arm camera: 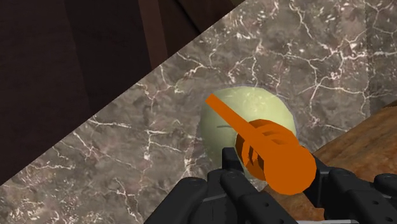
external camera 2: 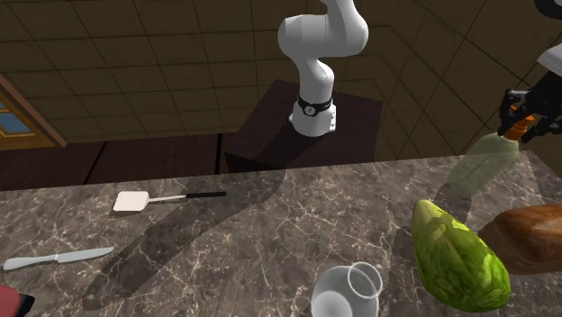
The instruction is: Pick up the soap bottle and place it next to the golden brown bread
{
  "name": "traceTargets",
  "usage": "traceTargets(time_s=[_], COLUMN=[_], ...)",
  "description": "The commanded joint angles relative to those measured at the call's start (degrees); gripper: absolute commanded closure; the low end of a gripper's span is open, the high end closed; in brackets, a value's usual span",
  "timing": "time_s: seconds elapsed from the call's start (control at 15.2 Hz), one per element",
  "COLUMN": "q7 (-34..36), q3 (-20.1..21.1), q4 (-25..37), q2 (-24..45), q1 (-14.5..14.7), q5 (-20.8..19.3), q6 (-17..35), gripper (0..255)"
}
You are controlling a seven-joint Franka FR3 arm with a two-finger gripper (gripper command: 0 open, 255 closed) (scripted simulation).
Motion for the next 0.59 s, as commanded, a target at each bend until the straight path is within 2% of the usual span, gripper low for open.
traceTargets(time_s=[0.0, 0.4, 0.46, 0.53], q7=[0.0, 0.0, 0.0, 0.0], q3=[0.0, 0.0, 0.0, 0.0], q4=[-0.5, -0.5, -0.5, -0.5], q2=[0.1, 0.1, 0.1, 0.1], q1=[0.0, 0.0, 0.0, 0.0], q5=[0.0, 0.0, 0.0, 0.0], q6=[0.6, 0.6, 0.6, 0.6], gripper=[255, 255, 0, 0])
